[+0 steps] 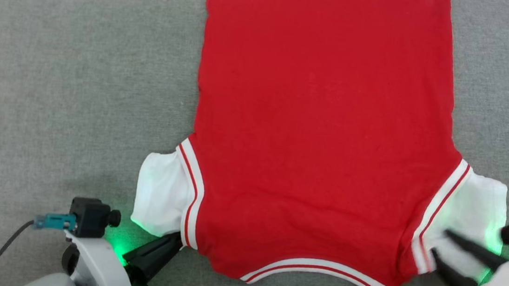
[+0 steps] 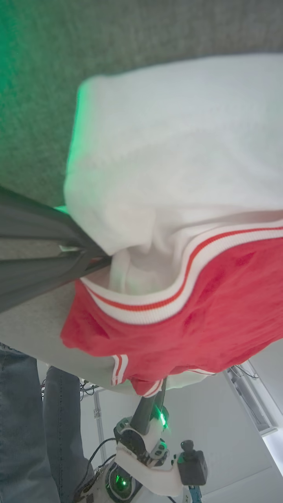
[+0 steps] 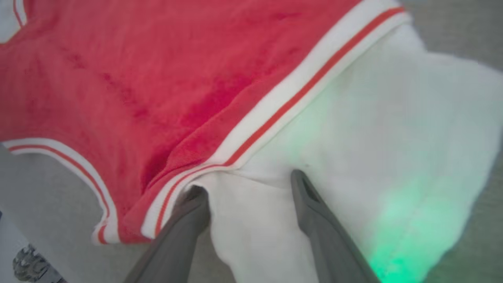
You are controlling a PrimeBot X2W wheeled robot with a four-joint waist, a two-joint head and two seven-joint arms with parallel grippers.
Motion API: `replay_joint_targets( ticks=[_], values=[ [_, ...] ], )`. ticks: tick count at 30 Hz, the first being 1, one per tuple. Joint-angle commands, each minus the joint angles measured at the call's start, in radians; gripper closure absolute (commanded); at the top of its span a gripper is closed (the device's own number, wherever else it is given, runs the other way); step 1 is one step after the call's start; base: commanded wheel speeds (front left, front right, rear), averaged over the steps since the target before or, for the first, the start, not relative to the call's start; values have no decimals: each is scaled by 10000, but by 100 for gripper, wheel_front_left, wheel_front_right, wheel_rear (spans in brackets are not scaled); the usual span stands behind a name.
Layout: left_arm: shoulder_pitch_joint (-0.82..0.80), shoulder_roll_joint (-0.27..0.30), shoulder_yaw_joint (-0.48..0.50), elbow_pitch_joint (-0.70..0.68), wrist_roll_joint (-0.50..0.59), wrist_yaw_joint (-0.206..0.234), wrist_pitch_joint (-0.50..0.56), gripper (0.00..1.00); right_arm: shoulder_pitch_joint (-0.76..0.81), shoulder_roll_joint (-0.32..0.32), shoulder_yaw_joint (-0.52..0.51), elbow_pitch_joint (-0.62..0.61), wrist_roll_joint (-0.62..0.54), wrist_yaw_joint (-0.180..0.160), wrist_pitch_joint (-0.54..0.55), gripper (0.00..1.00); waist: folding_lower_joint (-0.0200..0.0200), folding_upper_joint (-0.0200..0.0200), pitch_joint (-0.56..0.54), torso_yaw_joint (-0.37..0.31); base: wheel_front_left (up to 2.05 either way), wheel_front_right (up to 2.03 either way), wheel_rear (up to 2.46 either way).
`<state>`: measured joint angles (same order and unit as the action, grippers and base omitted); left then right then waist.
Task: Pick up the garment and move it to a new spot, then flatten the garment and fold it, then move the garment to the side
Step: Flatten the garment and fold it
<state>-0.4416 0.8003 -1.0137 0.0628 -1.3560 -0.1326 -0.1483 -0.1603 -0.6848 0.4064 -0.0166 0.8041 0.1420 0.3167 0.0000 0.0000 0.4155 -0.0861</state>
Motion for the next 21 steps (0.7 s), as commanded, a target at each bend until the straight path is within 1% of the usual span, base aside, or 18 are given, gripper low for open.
replay_joint_targets(
  ticks=[1,3,8,10,12,14,17,19,21],
  values=[
    [99,-116,-181,480,13,44,-18,100,295,-146,-511,-95,159,-185,-144,0,0,0,-36,-47,0,0,0],
    [90,-53,-234,423,14,44,-145,100,622,-331,-883,-760,345,-117,-83,0,0,0,-46,-82,0,0,0],
    [-145,70,-287,-89,130,36,-433,100,1054,-665,-2534,-2423,1079,-117,468,0,0,0,76,-40,0,0,0],
    [-266,90,-290,-377,164,30,-512,100,848,-509,-3300,-2817,1545,-117,893,0,0,0,183,36,0,0,0],
    [-392,115,-272,-593,241,22,-588,100,272,-567,-4000,-2896,1362,-117,1480,0,0,0,306,117,0,0,0],
    [-522,158,-286,-766,379,15,-637,100,-491,-412,-4319,-2667,1243,-117,2209,0,0,0,491,209,0,0,0],
    [-796,175,-318,-996,550,-1,-632,100,-2181,-97,-4558,-1895,875,-117,3305,0,0,0,850,436,0,0,0],
    [-1001,207,-320,-1146,658,-1,-605,100,-3533,269,-4582,-1210,442,-116,3947,0,0,0,1159,608,0,0,0],
    [-1180,187,-363,-1249,747,-1,-568,100,-4962,552,-4496,-365,-363,-117,4365,0,0,0,1462,807,0,0,0]
  ],
)
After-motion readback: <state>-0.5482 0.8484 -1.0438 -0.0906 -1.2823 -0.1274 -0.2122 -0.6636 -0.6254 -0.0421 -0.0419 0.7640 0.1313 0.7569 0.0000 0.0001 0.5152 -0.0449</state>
